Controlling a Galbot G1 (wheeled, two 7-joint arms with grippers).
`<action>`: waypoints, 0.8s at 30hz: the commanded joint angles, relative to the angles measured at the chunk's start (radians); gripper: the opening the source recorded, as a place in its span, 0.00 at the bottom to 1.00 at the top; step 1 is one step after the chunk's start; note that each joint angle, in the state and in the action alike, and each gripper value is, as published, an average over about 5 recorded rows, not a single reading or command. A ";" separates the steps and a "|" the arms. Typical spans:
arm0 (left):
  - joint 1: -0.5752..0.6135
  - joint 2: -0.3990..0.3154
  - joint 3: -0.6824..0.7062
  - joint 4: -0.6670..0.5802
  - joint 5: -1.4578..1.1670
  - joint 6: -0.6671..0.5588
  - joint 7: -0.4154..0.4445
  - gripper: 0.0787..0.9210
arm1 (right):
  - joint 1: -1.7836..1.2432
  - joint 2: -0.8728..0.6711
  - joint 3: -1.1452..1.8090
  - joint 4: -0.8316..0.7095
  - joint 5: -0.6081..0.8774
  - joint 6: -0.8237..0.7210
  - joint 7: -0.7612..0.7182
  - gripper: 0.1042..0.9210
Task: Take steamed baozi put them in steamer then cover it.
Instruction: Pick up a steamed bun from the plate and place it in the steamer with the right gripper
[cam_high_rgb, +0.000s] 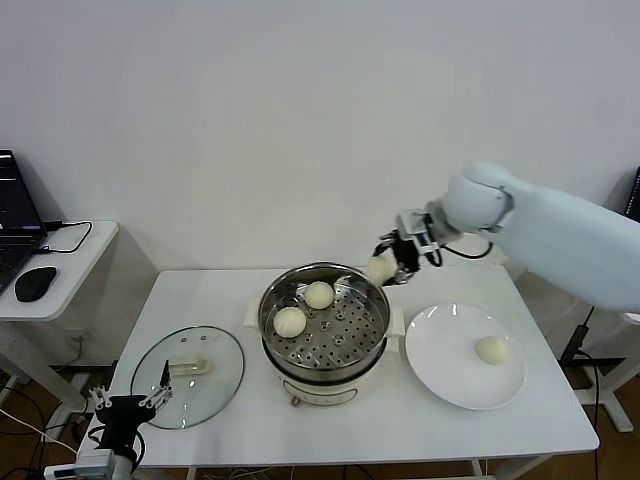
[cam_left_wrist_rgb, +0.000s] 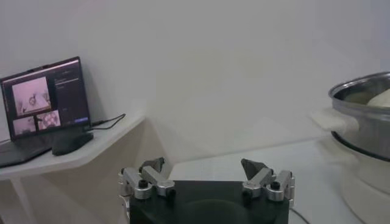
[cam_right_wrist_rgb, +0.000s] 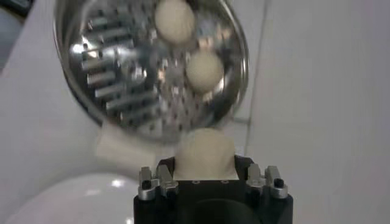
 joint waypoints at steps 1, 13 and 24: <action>0.001 -0.005 -0.005 -0.003 -0.001 0.001 0.000 0.88 | 0.063 0.205 -0.137 0.000 0.020 0.124 0.003 0.62; 0.008 -0.020 -0.012 -0.022 -0.001 0.000 -0.002 0.88 | 0.031 0.281 -0.243 0.004 -0.115 0.322 0.014 0.62; 0.007 -0.030 -0.011 -0.020 0.001 0.000 -0.003 0.88 | 0.021 0.286 -0.278 0.030 -0.211 0.434 -0.012 0.63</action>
